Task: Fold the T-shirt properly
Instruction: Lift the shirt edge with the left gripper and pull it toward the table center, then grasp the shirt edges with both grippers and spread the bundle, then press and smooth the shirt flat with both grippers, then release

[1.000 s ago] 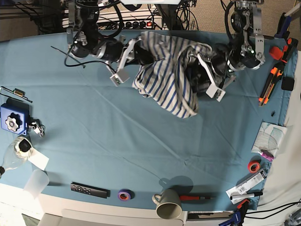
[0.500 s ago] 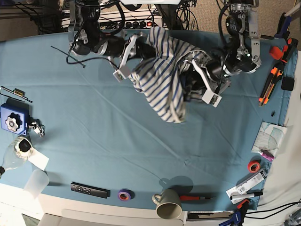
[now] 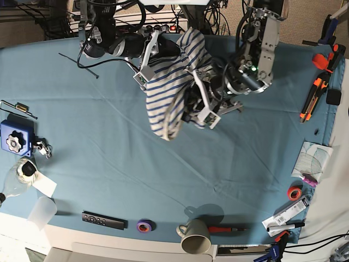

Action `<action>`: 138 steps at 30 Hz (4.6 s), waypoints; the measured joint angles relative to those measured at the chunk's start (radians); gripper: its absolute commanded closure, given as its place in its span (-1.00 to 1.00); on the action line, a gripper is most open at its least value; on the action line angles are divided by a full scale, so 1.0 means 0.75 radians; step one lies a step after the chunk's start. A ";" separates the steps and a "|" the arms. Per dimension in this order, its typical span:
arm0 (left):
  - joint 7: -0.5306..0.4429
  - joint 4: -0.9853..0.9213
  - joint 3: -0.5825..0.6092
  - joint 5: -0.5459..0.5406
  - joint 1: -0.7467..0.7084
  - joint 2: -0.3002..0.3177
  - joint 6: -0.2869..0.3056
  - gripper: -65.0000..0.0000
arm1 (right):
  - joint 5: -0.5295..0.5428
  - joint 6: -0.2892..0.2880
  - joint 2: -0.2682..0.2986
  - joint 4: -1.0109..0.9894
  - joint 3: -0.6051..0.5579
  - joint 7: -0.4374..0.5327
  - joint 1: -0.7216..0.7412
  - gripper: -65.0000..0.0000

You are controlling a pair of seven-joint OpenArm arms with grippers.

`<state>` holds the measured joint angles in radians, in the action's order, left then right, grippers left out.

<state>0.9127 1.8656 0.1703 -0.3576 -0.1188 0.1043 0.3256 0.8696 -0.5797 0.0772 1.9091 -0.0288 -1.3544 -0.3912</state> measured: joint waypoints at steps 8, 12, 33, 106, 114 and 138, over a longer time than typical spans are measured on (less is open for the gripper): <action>-0.009 -0.155 0.001 0.016 0.082 -0.120 0.011 0.44 | -0.102 -0.001 0.000 0.056 0.001 -0.005 0.001 0.95; -0.013 -0.257 0.014 -0.010 0.154 -0.135 0.040 0.44 | -0.101 -0.001 0.000 0.056 0.027 -0.009 0.001 0.95; -0.007 -0.271 0.028 -0.032 0.183 -0.139 0.040 0.44 | 0.443 -0.151 0.189 0.094 0.415 -0.083 -0.115 0.94; 0.453 0.157 -0.195 -0.575 -0.124 -0.154 0.287 0.45 | -0.217 0.008 0.229 -0.092 0.174 0.131 0.241 0.94; 0.408 0.149 -0.182 -0.457 -0.120 -0.154 0.305 0.45 | -0.217 0.009 0.229 -0.092 0.174 0.131 0.241 0.94; -0.019 -0.137 0.093 0.204 -0.033 -0.150 0.052 0.94 | -0.128 -0.036 0.232 0.076 0.177 -0.030 0.109 0.94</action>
<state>0.8982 1.7626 0.2398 -0.2043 -0.1432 -0.0082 0.3649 0.7738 -0.6064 0.2512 1.9663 0.1040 -1.3766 -0.3092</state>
